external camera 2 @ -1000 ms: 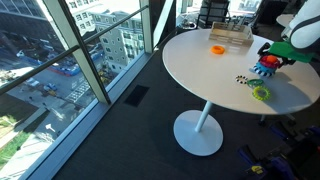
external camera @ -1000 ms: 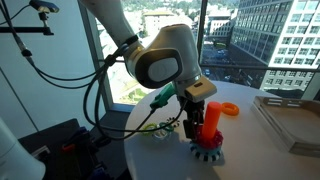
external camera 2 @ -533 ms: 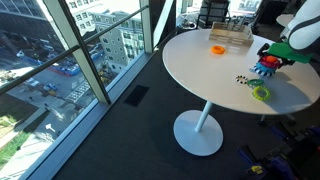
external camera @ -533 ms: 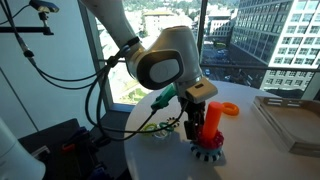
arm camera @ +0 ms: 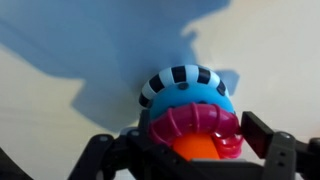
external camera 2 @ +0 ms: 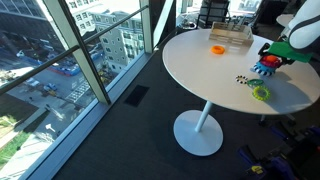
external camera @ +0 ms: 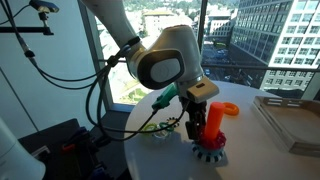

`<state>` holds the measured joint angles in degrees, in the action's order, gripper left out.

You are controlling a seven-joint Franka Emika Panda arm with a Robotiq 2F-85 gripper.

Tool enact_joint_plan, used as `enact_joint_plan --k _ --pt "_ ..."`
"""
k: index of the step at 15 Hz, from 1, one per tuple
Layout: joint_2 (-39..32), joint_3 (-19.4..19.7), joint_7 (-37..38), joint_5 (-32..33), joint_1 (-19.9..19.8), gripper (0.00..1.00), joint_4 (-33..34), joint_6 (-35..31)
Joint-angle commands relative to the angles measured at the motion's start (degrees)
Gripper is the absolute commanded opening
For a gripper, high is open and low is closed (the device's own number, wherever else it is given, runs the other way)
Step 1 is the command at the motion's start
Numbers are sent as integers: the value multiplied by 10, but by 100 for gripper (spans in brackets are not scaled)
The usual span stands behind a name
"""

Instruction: Remove the ring from the pole

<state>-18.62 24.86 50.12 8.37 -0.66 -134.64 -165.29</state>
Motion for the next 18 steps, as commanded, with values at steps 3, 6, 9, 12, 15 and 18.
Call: enact_joint_plan --k 3,6,9,12,15,18 --pt "5 3 -2 -13 4 64 5 7" --pt "18 2 -7 -16 2 63 2 9" --pt "38 2 -9 -14 1 63 -3 11" --pt "58 0 -10 -12 -2 63 -6 13" --pt "82 -1 -7 -5 -4 63 -10 15" --pt "108 6 0 2 3 63 -14 20"
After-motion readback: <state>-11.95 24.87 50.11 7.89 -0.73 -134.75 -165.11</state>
